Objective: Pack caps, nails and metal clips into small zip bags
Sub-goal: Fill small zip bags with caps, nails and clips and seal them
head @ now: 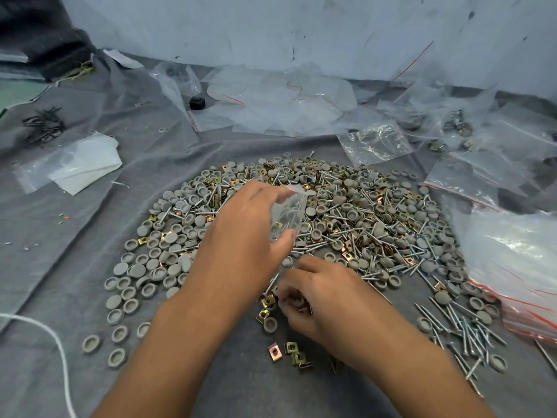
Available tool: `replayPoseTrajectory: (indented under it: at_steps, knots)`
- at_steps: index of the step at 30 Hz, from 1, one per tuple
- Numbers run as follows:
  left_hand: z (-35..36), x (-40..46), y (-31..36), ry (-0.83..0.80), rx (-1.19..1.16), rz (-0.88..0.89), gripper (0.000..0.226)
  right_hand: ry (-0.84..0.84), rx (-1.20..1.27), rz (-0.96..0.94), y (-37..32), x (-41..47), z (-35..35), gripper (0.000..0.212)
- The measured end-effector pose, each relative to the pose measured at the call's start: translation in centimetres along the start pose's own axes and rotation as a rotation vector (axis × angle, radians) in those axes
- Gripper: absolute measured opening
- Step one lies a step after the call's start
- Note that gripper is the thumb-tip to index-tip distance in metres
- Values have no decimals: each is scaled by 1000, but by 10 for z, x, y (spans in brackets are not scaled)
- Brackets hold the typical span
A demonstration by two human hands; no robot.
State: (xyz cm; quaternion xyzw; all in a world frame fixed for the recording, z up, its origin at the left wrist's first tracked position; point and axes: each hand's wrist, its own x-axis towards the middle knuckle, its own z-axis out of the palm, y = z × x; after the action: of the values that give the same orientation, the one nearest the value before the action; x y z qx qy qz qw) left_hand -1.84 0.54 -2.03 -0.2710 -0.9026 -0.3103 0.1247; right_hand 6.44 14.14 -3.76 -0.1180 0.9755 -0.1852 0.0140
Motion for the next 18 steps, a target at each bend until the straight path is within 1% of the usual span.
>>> replayPoseTrajectory:
  at_steps: [6,9,10,13,14,16,18]
  knots:
    - [-2,-1,-1,-2,-1,-6,50,24,13,-34,3,1,7,12]
    - [-3,0,-2,-10,-5,-9,50,52,189,-37,11,-2,-3,10]
    - [-3,0,-1,-17,-6,-7,51,122,267,-31,15,-4,-10,10]
    - [-4,-2,2,-42,-18,2,52,488,464,-61,19,-7,-31,11]
    - [-4,-2,4,-51,-26,5,52,583,498,-69,18,-5,-35,12]
    - [-4,-2,7,-68,-41,10,50,697,441,-82,13,5,-36,14]
    - [-4,-1,9,-82,-47,19,48,698,297,-68,9,13,-30,16]
